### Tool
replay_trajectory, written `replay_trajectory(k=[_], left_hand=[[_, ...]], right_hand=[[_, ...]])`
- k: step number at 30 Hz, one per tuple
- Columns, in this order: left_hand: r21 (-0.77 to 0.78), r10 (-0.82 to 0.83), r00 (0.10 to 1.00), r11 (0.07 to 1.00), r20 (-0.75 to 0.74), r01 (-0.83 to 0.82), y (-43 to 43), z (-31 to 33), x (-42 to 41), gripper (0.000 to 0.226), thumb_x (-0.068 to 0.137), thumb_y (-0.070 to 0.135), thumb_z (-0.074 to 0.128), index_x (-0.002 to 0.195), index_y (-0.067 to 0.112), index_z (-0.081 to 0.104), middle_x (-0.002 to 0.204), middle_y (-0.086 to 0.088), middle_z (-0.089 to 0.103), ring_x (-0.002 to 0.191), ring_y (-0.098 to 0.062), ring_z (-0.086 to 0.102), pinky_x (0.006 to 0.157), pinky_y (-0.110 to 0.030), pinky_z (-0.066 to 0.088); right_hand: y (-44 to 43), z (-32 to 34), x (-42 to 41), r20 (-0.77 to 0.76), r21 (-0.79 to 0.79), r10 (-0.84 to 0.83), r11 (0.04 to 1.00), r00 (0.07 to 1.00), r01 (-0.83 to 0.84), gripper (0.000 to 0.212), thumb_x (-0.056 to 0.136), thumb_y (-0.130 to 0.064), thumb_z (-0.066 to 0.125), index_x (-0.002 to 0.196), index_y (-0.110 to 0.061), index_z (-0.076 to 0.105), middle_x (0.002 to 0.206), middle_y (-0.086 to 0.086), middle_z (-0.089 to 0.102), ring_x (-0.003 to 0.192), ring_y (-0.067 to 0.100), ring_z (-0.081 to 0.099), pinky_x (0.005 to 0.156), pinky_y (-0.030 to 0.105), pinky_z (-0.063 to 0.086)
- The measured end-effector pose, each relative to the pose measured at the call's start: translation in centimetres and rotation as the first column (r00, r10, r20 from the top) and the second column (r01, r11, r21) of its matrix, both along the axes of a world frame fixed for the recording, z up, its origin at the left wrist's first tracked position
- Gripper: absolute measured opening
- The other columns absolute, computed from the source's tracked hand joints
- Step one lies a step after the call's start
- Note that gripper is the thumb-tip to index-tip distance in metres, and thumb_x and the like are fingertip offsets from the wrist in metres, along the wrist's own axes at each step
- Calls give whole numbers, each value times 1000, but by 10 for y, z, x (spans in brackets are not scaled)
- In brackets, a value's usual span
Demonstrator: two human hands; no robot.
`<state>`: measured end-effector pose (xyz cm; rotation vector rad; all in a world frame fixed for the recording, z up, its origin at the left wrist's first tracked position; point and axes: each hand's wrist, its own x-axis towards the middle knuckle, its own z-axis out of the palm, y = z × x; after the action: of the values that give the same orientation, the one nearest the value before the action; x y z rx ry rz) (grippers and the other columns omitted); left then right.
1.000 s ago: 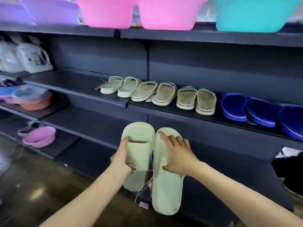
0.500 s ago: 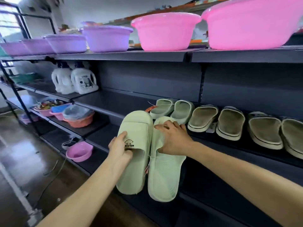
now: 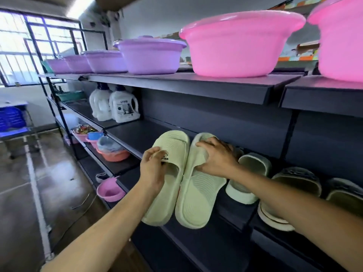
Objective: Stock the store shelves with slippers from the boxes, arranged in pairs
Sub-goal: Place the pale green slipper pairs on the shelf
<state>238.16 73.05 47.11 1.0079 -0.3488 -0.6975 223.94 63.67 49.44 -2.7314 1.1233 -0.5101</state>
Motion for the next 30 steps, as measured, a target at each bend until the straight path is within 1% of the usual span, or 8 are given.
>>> replay_trajectory(k=[3,6,10,13,15,19,24,30], left_hand=[[36,-80,996,996,49,78,-14,1,9,30,86,-7,53,107,14,53,85,-5,58,71,-15,57,65,-23,52],[155,-190,946,976,261,153,-31,-3,24,57,81,-12,56,124,24,46,86,-6,60,72,-17,58,75,-35,51],[283,-299,817,943,493,175,-57,-5,54,80,63,1,72,119,48,38,99,-7,61,85,-22,62,79,-45,53],[284,-251,756,955,604,89,-85,-5,78,65,64,8,71,114,42,47,112,-5,61,96,-18,64,77,-36,55],[245,-227,723,966,653,82,-107,-5,93,54,67,-1,64,110,31,57,107,-3,66,92,-13,66,76,-28,54],[235,-305,705,951,640,199,-154,-6,125,50,68,-8,62,92,36,64,94,-1,67,86,-17,64,76,-30,54],[276,-364,696,930,619,241,-216,-15,159,40,77,-11,64,106,15,59,96,-4,63,77,-7,60,59,-8,48],[454,-536,547,842,643,292,-258,-48,164,38,75,-1,65,83,35,58,87,8,67,80,-4,63,77,-21,52]], right_hand=[[-19,0,17,-11,31,31,999,999,-31,73,72,-49,66,137,-34,37,146,-4,28,137,22,25,114,41,17],[-35,-2,31,-17,29,53,998,998,-52,70,71,-47,66,135,-34,40,145,-3,31,135,22,28,113,44,20],[-60,3,50,-15,-4,48,999,999,-48,70,72,-45,66,136,-33,41,143,-1,36,133,23,31,111,41,24],[-81,10,70,-25,-9,38,999,999,-38,69,71,-45,67,135,-33,43,142,0,38,132,23,32,110,42,26],[-96,13,87,-26,-26,21,999,999,-22,67,71,-45,67,134,-33,45,141,1,39,131,24,33,109,42,26],[-130,16,114,-10,-11,-56,998,998,56,61,72,-40,67,130,-31,50,143,0,39,131,22,36,107,41,23],[-173,8,139,-41,47,-178,983,983,180,62,72,-42,67,131,-31,49,143,2,37,130,26,35,110,43,23],[-204,-28,153,-101,157,-334,925,937,347,45,75,-37,62,119,-28,60,130,5,51,120,27,47,105,40,34]])
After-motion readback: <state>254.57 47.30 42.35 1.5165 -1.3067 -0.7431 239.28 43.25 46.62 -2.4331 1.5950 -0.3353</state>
